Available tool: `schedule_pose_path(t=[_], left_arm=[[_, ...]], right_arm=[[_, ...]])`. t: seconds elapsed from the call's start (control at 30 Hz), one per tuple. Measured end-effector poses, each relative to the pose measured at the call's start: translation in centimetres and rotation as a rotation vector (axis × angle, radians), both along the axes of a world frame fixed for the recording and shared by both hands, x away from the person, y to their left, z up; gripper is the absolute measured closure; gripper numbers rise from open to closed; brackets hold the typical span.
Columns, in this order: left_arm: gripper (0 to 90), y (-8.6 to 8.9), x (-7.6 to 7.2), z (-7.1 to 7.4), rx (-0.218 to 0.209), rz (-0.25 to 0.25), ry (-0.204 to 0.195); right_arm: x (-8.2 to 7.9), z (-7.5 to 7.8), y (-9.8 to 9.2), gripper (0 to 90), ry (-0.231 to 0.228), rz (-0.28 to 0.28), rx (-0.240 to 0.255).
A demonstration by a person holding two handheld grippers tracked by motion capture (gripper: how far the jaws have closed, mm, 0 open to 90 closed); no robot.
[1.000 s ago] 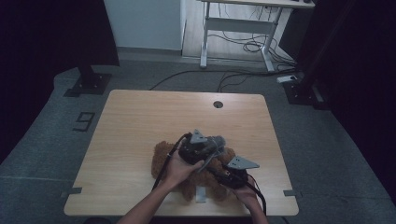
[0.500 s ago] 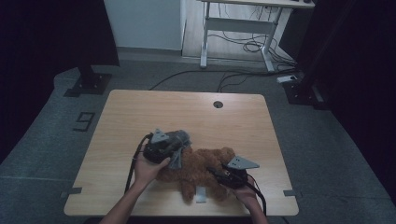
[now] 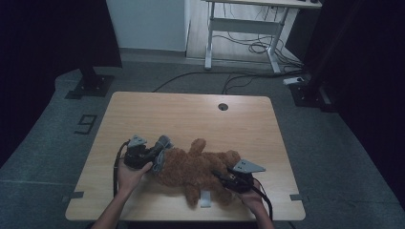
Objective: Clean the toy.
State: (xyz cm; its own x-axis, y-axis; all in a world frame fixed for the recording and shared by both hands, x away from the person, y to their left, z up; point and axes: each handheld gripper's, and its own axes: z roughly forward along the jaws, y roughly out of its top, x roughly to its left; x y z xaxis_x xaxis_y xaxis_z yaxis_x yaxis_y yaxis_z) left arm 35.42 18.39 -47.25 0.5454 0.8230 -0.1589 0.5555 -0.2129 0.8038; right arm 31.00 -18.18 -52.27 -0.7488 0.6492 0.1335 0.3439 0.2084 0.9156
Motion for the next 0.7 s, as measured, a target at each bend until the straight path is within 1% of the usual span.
schedule_pose_path(t=[0.07,0.1,0.13,0.17,0.27,0.3,0.33,0.37,0.4,0.43,0.5,0.53,0.6,0.63,0.67,0.7], left_arm=[[77.5,-1.4,-0.1,1.5,0.007,-0.037,-0.040],[77.5,-1.4,-0.1,1.5,0.007,-0.037,-0.040],[77.4,-3.5,-0.1,2.8,0.006,-0.088,-0.060],[77.5,-3.5,-0.1,2.8,0.006,-0.088,-0.060],[77.5,-7.4,0.0,4.0,0.032,-0.168,-0.075],[77.4,-10.2,0.1,4.4,0.042,-0.222,-0.073],[77.4,-11.7,0.2,4.5,0.048,-0.246,-0.069],[77.4,-11.7,0.2,4.5,0.048,-0.246,-0.069],[77.4,-13.5,0.4,4.5,0.059,-0.273,-0.064],[77.4,-16.1,0.5,4.3,0.085,-0.318,-0.047],[77.3,-18.7,0.4,4.0,0.135,-0.360,-0.042],[77.3,-19.7,0.4,3.8,0.148,-0.369,-0.042],[77.3,-21.0,0.3,3.1,0.188,-0.381,-0.038],[77.3,-21.0,0.3,3.1,0.188,-0.381,-0.038],[77.1,-21.1,0.3,2.1,0.213,-0.376,-0.030],[77.1,-21.1,0.3,2.1,0.213,-0.376,-0.030]], right_arm=[[0.0,0.0,0.0,61.3,0.003,-0.002,0.004],[0.0,0.0,0.0,61.3,0.003,-0.002,0.004],[0.0,0.0,0.0,61.3,0.001,-0.002,0.002],[0.0,0.0,0.0,61.3,0.001,-0.002,0.002],[0.0,0.0,0.0,61.3,-0.002,-0.005,0.002],[0.0,0.0,0.0,61.3,-0.002,-0.005,0.003],[0.0,0.0,0.0,61.3,-0.002,-0.005,0.002],[0.0,0.0,0.0,61.3,-0.002,-0.005,0.002],[0.0,0.0,0.0,61.3,-0.003,-0.004,0.002],[0.0,0.0,0.0,61.3,-0.002,-0.002,0.002],[0.0,-0.1,0.0,61.2,-0.003,-0.003,0.004],[0.0,-0.1,0.0,61.2,-0.004,-0.002,0.003],[-0.1,-0.1,-0.1,61.1,-0.004,-0.002,0.003],[-0.1,-0.1,-0.1,61.1,-0.004,-0.002,0.003],[-0.1,-0.1,-0.1,61.1,-0.007,-0.006,0.001],[-0.1,-0.1,-0.1,61.1,-0.007,-0.006,0.001]])
